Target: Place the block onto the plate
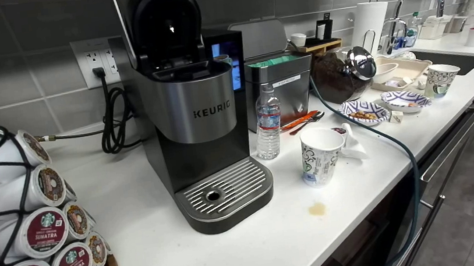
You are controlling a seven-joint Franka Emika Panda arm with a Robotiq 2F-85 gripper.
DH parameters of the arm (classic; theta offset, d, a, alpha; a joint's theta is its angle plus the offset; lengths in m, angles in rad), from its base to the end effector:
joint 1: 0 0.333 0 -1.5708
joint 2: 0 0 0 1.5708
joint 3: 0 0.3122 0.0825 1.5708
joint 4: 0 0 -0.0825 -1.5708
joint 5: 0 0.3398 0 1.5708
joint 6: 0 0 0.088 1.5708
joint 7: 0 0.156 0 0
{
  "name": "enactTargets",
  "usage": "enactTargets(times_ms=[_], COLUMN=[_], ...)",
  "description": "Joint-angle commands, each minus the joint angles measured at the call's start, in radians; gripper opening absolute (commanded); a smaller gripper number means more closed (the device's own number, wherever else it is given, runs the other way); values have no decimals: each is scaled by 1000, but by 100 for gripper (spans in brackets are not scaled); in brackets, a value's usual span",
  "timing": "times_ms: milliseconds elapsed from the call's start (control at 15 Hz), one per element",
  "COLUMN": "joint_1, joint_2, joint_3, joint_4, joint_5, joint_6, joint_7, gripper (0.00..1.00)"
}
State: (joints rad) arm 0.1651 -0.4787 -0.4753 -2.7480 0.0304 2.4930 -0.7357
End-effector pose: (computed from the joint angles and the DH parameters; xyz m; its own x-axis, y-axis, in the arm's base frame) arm 0.3511 -0.0962 0.3432 0.8759 0.3930 0.2799 0.4246 -0.9034 -0.0603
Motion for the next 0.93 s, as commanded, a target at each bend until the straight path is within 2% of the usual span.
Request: enactTargets(times_ms=[0,200,400,467,600,733,867], joint_1=[-54,-110,-131,-102,-96,-56,-21], joint_2=[30,98,193,222,303,383,455], joint_3=[71,123,140,117,120,96,83], joint_4=[1,20,62,85,132,186,239], joint_5=[31,-50,-93,-68,-66,-40,42], joint_6=[37,185,312,327,363,379,380], joint_7=[-11,-24,-55,-101,-160,-220,-289], gripper=[100,100,100,100,100,100,100])
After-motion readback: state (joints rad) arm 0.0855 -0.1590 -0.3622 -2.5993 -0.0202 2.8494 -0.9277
